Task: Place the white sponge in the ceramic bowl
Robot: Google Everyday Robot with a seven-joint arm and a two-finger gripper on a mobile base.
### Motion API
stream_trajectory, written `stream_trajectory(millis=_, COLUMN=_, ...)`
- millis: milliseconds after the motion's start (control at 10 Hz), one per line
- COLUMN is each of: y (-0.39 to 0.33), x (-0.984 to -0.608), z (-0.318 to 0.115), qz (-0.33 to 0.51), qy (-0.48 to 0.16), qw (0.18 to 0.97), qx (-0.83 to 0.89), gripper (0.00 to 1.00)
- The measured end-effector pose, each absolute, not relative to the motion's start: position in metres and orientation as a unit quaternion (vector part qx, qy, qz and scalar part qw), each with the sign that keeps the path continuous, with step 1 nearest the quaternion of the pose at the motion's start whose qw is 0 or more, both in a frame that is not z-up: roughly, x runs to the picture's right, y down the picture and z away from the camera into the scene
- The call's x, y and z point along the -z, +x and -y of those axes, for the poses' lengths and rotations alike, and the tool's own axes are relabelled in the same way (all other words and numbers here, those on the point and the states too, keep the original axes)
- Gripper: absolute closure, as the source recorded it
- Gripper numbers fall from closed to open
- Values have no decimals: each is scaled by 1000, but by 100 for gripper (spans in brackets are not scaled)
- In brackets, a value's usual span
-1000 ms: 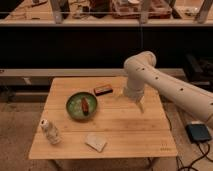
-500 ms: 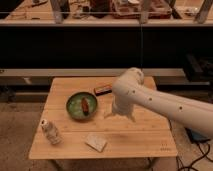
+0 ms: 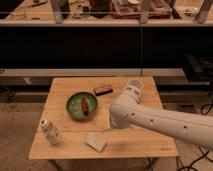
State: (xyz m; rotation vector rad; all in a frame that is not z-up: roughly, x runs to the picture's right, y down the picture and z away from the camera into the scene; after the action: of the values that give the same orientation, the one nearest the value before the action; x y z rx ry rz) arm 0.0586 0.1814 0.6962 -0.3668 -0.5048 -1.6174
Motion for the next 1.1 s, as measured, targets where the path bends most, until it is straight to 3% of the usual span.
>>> stream_trajectory(millis=300, y=21, x=-700, z=-210, qz=270, qy=-121, qw=599, qx=744, gripper=20)
stream_trajectory(millis=600, y=-29, x=-702, z=-264, qz=343, qy=-89, qw=507, qx=786, gripper=20)
stream_trajectory(millis=800, y=-33, x=-718, z=-279, qz=340, qy=-99, qw=465, qx=811, gripper=20)
stream_trajectory(millis=1100, y=-30, x=-742, z=-267, qz=304, qy=-91, qw=450, qx=835, gripper=20)
